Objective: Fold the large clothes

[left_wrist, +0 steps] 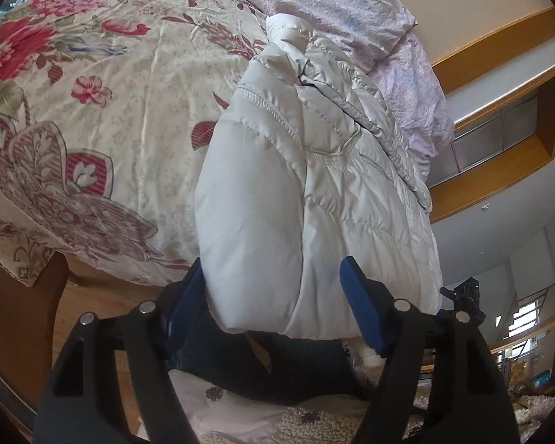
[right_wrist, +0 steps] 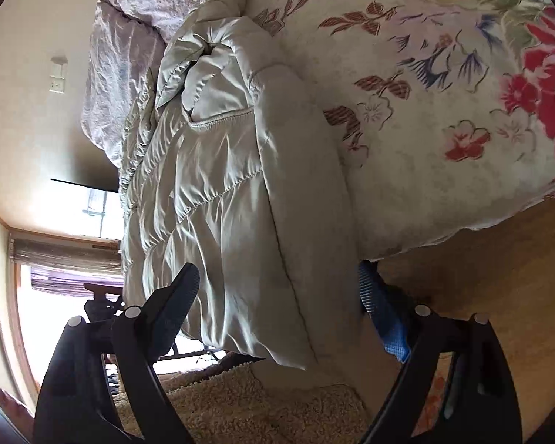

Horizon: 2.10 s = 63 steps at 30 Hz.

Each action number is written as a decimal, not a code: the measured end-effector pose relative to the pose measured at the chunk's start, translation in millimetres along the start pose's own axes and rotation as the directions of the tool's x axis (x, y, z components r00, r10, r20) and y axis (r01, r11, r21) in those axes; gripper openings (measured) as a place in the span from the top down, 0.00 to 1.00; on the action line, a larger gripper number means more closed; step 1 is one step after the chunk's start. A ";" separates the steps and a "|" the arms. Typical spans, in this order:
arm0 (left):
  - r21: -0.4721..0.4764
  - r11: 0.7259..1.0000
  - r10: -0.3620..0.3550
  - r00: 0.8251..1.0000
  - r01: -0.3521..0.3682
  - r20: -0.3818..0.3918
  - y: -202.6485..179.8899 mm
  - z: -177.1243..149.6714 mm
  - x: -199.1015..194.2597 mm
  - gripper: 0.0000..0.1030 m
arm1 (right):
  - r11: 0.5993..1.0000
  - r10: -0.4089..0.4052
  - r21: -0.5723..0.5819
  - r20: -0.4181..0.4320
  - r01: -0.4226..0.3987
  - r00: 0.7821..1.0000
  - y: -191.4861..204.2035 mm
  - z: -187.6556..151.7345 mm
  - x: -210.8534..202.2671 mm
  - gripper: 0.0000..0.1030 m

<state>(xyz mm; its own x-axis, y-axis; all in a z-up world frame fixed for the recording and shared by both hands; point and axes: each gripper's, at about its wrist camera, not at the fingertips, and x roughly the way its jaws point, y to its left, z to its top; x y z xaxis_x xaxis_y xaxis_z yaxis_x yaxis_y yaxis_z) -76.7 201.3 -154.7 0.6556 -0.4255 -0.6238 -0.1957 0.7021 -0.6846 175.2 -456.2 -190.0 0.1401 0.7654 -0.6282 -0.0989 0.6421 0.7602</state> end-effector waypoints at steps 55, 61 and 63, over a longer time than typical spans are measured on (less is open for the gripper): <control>0.152 0.945 0.163 0.822 -0.289 0.546 -171.8 262.2 30.6 0.83 | 0.822 -0.045 -0.295 0.819 0.487 0.573 258.9 176.9 12.4 0.77; 0.143 0.934 0.202 0.814 -0.328 0.545 -160.8 296.7 73.7 0.83 | 0.795 -0.123 -0.250 0.826 0.553 0.550 256.4 217.8 51.5 0.77; 0.139 0.930 0.214 0.811 -0.339 0.545 -157.4 306.6 88.7 0.82 | 0.785 -0.154 -0.232 0.825 0.575 0.544 255.1 230.7 64.5 0.77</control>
<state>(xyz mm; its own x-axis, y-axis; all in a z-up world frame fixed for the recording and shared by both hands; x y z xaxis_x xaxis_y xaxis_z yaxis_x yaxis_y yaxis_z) 235.8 228.1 13.4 0.8870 0.1160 -0.4470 -0.3026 0.8771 -0.3729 386.3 -253.2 1.7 0.9043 0.2804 -0.3220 -0.2256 0.9541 0.1972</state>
